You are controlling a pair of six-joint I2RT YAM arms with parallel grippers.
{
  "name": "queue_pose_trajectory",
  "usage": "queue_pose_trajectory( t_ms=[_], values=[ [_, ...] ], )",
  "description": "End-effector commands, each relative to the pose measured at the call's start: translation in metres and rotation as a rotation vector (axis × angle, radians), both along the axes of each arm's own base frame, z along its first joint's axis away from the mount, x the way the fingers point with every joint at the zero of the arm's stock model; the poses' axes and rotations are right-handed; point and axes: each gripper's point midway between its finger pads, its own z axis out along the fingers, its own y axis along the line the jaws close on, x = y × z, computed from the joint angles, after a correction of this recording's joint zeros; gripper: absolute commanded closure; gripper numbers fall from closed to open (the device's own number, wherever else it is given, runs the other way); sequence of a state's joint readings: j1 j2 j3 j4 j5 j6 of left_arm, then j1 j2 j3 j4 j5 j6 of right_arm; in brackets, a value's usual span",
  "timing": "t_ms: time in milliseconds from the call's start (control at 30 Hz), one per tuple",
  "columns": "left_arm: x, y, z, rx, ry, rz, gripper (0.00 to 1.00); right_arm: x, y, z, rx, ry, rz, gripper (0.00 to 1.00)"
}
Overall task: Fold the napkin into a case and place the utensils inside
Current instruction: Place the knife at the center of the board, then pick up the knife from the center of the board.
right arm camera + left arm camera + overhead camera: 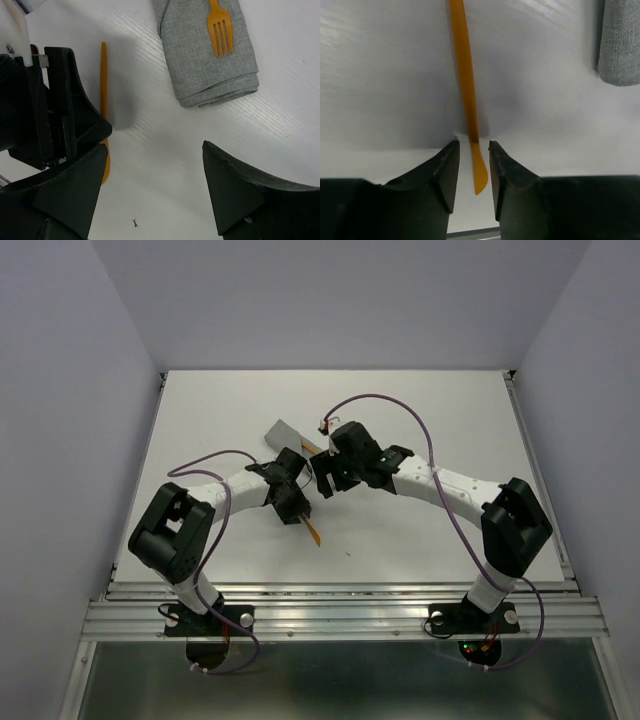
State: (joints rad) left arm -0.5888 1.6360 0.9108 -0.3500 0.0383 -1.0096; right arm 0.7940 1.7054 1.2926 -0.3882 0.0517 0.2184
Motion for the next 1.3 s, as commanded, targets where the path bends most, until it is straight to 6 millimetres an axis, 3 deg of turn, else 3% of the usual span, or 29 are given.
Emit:
queue_pose_trajectory(
  t_ms=[0,167,267,333,467,567,633,667,700,733,867,1000,1100,1267],
  values=[
    [-0.012,0.015,0.016,0.038,0.012,0.010,0.45,0.004,0.007,0.032,0.068,-0.064,-0.018,0.18],
    [0.006,0.016,0.061,0.026,-0.111,0.009,0.42,-0.001,0.004,0.027,0.064,-0.058,-0.038,0.18],
    [0.014,0.029,0.080,0.041,-0.158,0.019,0.42,-0.007,0.005,0.019,0.065,-0.046,-0.039,0.20],
    [0.021,0.044,0.087,0.059,-0.178,0.040,0.42,-0.013,0.009,0.012,0.046,-0.050,-0.030,0.24],
    [0.045,0.102,0.090,0.115,-0.218,0.129,0.42,-0.029,0.026,-0.008,-0.009,-0.041,0.009,0.25],
    [0.057,0.132,0.091,0.157,-0.220,0.172,0.42,-0.040,0.047,-0.020,-0.030,-0.035,0.050,0.27],
    [0.064,0.143,0.097,0.171,-0.236,0.175,0.42,-0.047,0.058,-0.037,-0.077,-0.038,0.061,0.28],
    [0.070,0.148,0.104,0.171,-0.256,0.186,0.43,-0.041,0.063,-0.035,-0.079,-0.049,0.049,0.28],
    [0.076,0.158,0.112,0.172,-0.277,0.204,0.43,-0.041,0.062,-0.052,-0.121,-0.035,0.026,0.30],
    [0.077,0.162,0.114,0.171,-0.282,0.218,0.43,-0.037,0.063,-0.047,-0.120,-0.050,0.015,0.32],
    [0.086,0.166,0.124,0.140,-0.329,0.222,0.43,-0.029,0.077,-0.068,-0.141,-0.023,0.001,0.36],
    [0.087,0.164,0.120,0.127,-0.325,0.221,0.43,-0.024,0.086,-0.082,-0.157,-0.014,0.008,0.41],
    [0.090,0.163,0.122,0.114,-0.337,0.220,0.43,-0.026,0.085,-0.097,-0.202,0.017,0.020,0.55],
    [0.091,0.166,0.122,0.126,-0.337,0.218,0.43,-0.029,0.087,-0.104,-0.213,0.047,0.034,0.74]
  ],
)
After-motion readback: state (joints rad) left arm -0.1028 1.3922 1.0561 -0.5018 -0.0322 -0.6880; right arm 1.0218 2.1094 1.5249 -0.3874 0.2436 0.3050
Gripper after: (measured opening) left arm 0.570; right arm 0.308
